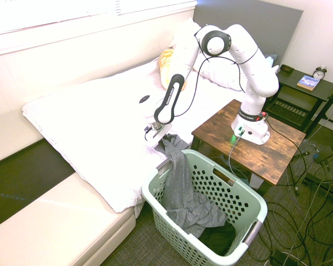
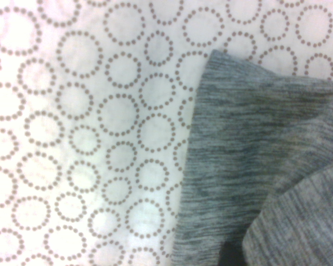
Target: Put my clothes in the laundry bag
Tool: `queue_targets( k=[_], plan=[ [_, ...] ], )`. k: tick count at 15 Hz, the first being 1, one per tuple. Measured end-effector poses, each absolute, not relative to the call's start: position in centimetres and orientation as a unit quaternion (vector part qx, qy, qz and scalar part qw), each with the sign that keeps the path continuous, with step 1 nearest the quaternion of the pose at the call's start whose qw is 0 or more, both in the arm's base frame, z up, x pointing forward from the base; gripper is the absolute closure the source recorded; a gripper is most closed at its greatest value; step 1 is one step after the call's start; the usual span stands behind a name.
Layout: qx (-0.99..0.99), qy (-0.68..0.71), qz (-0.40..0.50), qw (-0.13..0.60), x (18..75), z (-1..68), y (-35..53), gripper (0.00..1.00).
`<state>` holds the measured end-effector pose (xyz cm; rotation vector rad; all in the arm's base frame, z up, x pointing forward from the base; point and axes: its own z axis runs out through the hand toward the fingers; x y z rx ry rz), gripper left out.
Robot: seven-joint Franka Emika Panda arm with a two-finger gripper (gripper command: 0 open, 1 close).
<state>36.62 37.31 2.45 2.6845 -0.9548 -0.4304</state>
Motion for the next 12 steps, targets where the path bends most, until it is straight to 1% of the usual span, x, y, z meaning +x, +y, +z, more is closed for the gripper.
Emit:
queue_targets(
  k=[4,7,10,12],
  plan=[
    [0.929,-0.323,-0.139,0.117,36.2,3.5,38.0,1.0],
    [0.934,-0.315,-0.131,0.104,35.4,6.1,38.5,1.0],
    [0.946,-0.292,-0.113,0.085,31.7,11.3,40.4,1.0],
    [0.956,-0.266,-0.096,0.075,27.0,15.1,42.6,1.0]
  ],
)
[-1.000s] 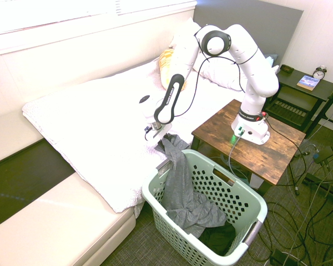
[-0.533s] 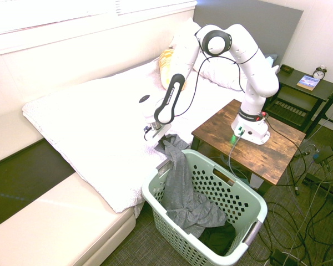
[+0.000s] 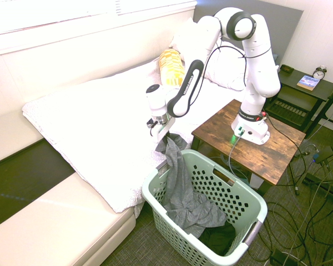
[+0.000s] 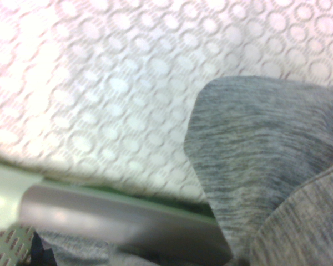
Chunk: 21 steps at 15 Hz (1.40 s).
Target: Put my clothes in the laundry bag
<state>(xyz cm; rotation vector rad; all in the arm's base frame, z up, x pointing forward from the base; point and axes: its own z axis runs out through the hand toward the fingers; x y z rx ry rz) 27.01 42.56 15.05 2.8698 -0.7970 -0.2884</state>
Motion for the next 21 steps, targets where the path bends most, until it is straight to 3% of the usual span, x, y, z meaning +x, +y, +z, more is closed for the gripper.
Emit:
queue_targets(
  k=[6,10,11,21],
  plan=[
    [0.983,-0.159,-0.018,0.093,7.7,19.0,44.8,1.0],
    [0.987,-0.118,-0.001,0.109,1.2,17.6,45.2,1.0],
    [0.987,-0.114,-0.003,0.114,0.9,17.0,45.3,0.0],
    [0.986,-0.103,0.0,0.132,0.8,15.5,47.1,0.0]
  ],
)
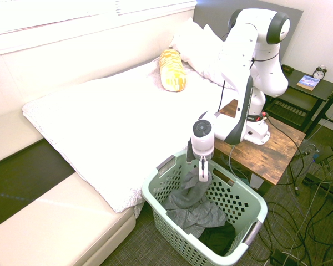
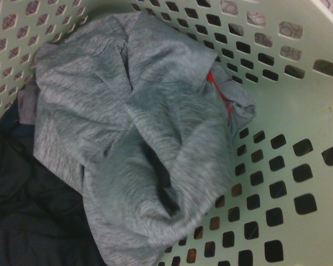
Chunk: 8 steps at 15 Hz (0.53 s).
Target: Put my clothes in the laundry bag
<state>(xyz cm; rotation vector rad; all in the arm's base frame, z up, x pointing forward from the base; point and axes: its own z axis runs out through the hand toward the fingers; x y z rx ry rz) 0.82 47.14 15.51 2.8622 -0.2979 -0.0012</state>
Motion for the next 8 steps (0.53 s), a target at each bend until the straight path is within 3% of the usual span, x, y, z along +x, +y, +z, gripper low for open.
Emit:
queue_targets(
  k=[3,8],
  plan=[
    [0.987,-0.109,0.012,0.116,4.0,17.6,47.7,0.0],
    [0.987,-0.112,0.063,0.092,17.5,24.1,46.2,0.0]
  ],
)
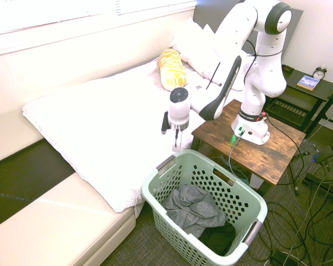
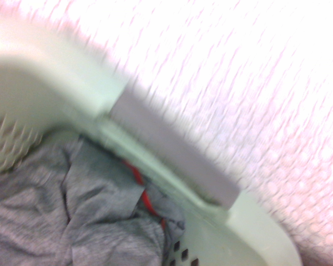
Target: Put my clothes in the laundry bag
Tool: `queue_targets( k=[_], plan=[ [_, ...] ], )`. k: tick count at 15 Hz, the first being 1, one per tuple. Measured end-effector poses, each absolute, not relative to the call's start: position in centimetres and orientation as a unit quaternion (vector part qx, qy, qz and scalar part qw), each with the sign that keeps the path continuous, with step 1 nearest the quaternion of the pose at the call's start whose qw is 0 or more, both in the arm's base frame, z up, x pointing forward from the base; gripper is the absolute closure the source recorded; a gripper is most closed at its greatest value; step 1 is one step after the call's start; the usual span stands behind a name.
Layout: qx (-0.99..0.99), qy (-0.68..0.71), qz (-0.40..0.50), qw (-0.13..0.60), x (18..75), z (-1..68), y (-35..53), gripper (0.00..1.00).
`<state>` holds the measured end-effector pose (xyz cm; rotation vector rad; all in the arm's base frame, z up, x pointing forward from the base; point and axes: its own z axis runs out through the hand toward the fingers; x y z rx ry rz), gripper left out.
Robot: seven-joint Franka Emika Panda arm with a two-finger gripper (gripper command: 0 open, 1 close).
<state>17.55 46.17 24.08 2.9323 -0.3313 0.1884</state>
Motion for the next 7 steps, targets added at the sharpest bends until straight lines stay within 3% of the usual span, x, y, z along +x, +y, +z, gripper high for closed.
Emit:
queue_targets(
  k=[3,7],
  plan=[
    [0.985,-0.144,0.061,0.071,27.4,28.4,40.5,0.0],
    [0.973,-0.222,0.049,0.031,38.7,34.2,25.9,0.0]
  ],
)
